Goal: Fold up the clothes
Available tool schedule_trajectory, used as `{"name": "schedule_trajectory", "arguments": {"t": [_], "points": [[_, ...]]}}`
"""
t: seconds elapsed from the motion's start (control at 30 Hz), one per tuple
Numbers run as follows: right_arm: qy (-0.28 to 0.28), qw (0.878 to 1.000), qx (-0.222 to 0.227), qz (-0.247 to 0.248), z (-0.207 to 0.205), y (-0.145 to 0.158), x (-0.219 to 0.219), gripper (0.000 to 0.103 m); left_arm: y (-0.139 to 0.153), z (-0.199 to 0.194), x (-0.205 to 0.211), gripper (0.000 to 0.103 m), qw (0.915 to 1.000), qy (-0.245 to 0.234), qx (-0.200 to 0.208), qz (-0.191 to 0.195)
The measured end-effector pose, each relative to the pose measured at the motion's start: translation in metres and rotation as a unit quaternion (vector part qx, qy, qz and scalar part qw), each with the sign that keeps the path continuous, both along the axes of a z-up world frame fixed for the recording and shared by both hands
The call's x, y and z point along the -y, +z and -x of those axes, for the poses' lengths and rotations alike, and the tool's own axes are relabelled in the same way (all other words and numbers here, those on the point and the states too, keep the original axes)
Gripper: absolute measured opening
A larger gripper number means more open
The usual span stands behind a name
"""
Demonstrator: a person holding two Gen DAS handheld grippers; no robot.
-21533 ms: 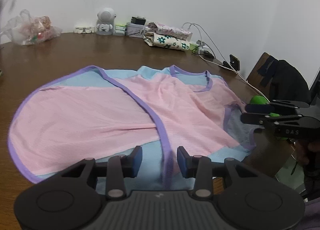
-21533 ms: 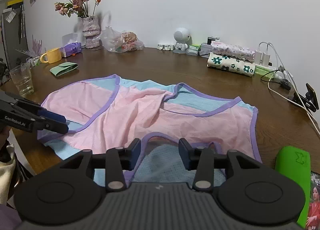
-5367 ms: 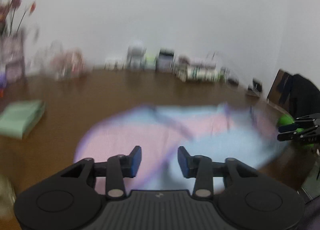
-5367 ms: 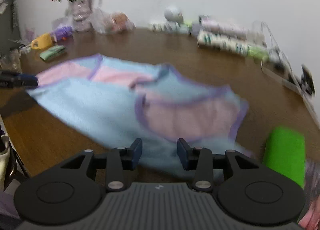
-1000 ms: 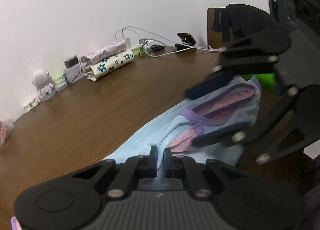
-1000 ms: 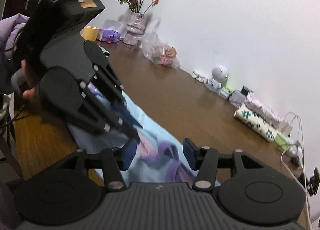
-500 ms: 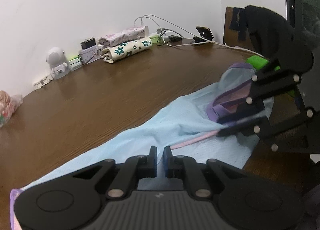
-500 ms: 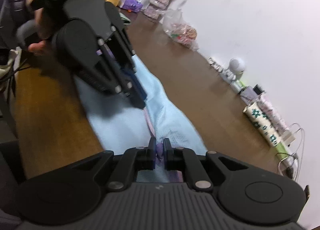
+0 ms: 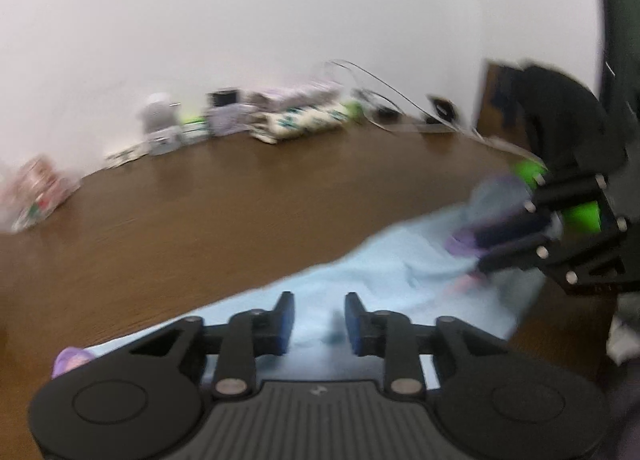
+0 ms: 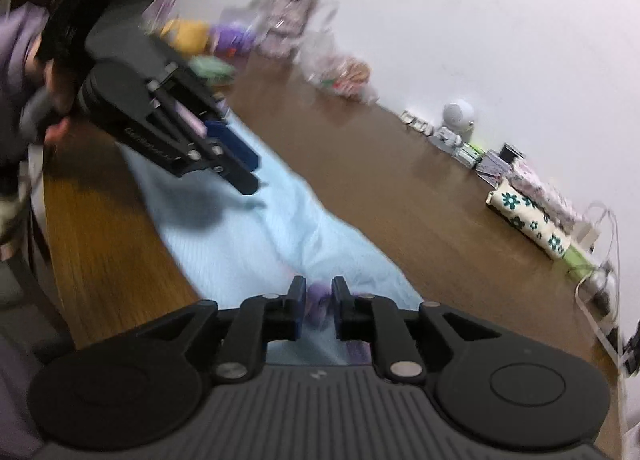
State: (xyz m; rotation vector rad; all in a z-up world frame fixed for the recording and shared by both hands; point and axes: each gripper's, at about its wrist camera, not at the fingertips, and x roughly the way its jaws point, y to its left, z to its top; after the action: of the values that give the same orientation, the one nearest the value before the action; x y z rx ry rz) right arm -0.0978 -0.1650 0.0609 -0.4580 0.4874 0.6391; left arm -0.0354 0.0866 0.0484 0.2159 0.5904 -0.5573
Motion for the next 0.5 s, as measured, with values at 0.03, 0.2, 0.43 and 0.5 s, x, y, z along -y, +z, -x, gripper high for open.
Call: {"name": "schedule_trajectory", "arguments": {"t": [0.03,0.2,0.43,0.5], "points": [[-0.012,1.0,-0.004,-0.017,-0.007,0.001,0.001,0.013,0.002,-0.006,-0.001,0.028,0.9998,0.018,-0.004,0.01],[-0.061,0.995,-0.056,-0.054,-0.039,-0.008,0.0,0.013,-0.012,-0.023,0.022,0.028,0.9983,0.045,-0.033,-0.017],[-0.087,0.985,-0.111,-0.104,-0.029,-0.007,0.031,0.027,-0.016,-0.014,0.018,0.029,0.9968,0.059,-0.054,-0.001],[-0.104,0.984,-0.094,-0.107,-0.036,-0.003,0.035,0.034,-0.011,-0.018,0.022,0.033,0.9967,0.064,-0.048,0.009]]}}
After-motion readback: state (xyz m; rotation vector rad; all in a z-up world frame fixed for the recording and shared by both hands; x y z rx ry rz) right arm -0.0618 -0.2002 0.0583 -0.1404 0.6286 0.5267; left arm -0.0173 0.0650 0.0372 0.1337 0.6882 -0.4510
